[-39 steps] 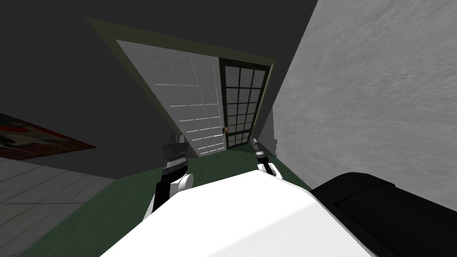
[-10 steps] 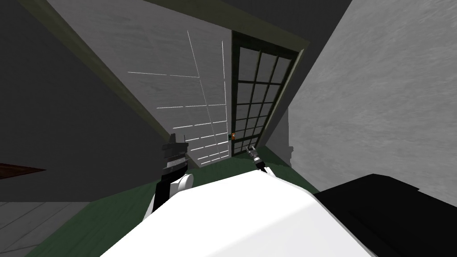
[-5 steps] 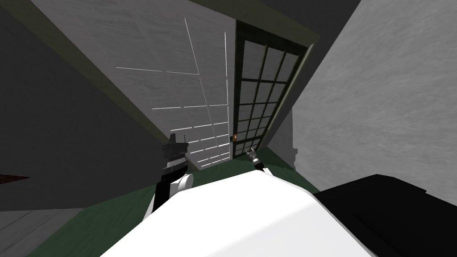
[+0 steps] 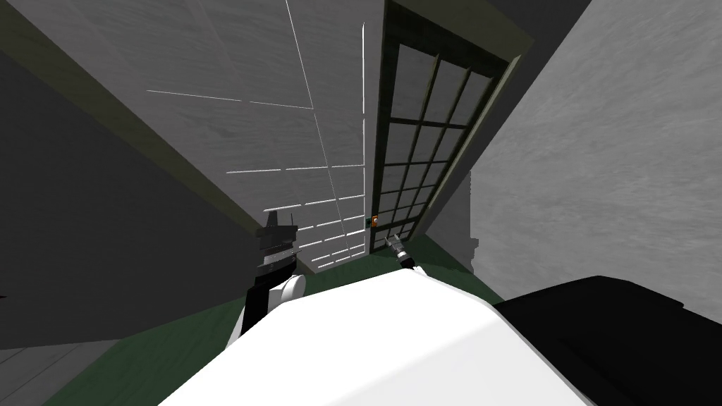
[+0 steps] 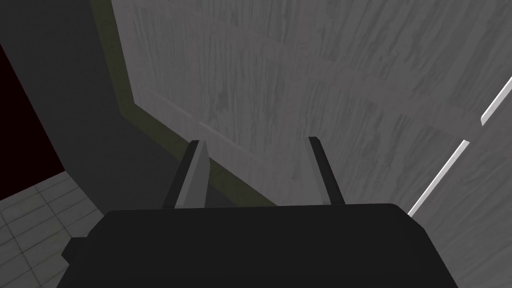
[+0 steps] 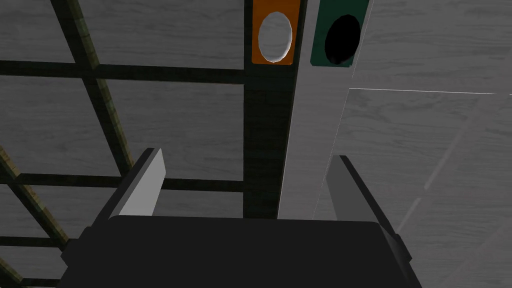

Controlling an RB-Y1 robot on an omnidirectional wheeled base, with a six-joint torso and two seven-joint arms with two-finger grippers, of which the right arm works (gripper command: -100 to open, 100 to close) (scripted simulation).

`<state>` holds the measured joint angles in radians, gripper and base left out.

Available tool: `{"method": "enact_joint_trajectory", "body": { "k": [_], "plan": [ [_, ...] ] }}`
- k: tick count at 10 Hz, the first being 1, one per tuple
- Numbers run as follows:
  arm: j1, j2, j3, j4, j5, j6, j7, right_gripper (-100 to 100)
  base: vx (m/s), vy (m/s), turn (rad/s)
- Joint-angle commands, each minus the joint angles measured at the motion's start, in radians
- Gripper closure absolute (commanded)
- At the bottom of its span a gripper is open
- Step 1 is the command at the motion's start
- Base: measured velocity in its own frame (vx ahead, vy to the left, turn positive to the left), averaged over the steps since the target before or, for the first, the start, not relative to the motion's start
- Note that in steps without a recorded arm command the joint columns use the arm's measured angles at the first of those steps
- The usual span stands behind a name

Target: Pull the door open

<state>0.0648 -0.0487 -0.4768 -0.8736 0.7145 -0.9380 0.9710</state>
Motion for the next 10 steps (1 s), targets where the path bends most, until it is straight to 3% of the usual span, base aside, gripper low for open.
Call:
{"method": "enact_joint_trajectory", "body": {
  "k": [1,4,5,10],
  "plan": [
    [-0.013,0.002,-0.009,0.031,0.012,-0.012,0.021,-100,0.095,0.010,0.003],
    [-0.035,0.014,-0.021,0.075,0.038,-0.025,0.056,-100,0.159,0.046,0.010],
    [-0.027,0.013,-0.018,0.060,0.034,-0.021,0.046,-100,0.075,0.029,0.001],
    [0.019,-0.026,-0.079,0.082,0.009,-0.004,0.075,-100,-0.158,-0.037,0.004]
  ]
}}
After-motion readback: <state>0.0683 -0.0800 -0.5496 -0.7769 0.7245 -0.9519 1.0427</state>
